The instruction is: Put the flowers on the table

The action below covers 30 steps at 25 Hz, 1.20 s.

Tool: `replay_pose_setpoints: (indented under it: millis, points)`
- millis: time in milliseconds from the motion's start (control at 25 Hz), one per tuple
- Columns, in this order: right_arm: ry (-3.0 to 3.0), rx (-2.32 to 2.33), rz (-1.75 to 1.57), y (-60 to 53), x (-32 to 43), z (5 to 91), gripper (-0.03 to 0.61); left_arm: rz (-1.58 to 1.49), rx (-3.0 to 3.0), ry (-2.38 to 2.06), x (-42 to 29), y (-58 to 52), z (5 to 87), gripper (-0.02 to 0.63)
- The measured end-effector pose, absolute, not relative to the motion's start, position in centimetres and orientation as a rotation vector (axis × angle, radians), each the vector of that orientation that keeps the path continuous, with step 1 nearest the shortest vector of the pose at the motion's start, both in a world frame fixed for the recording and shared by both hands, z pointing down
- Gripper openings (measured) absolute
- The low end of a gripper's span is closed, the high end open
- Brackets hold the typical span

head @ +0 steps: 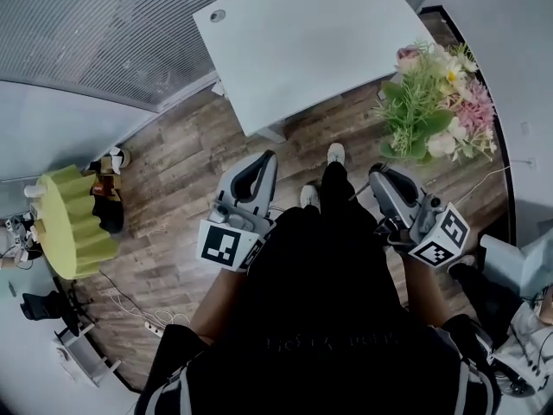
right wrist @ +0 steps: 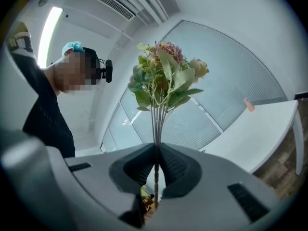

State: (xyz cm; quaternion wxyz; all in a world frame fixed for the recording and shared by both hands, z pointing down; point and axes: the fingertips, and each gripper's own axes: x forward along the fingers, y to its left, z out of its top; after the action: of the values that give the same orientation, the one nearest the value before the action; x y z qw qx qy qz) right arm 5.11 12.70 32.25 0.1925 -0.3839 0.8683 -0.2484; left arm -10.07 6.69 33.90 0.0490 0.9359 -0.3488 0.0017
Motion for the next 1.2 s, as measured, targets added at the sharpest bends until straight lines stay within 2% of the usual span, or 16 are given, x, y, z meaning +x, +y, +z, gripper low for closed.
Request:
replay_pose_setpoints:
  millis: [160, 360, 680, 1200]
  points:
    - [2.439, -1.028, -0.738, 9.1, 6.2, 33.2, 0.046, 0.128, 2.799, -1.100, -8.8, 3.7, 35.8, 0.017]
    - [2.487, -0.974, -0.777, 2.6, 7.0, 31.6, 0.046, 0.128, 2.761, -1.110, -6.0, -2.4, 34.4, 0.018]
    - [2.504, -0.891, -0.837, -2.6, 10.2, 33.7, 0.046, 0.132, 2.734, -1.146, -2.0, -7.5, 36.0, 0.018]
    - [2.531, -0.828, -0.849, -3.2, 11.5, 35.8, 0.046, 0.137, 2.712, -1.225, -1.1, -6.4, 37.2, 0.018]
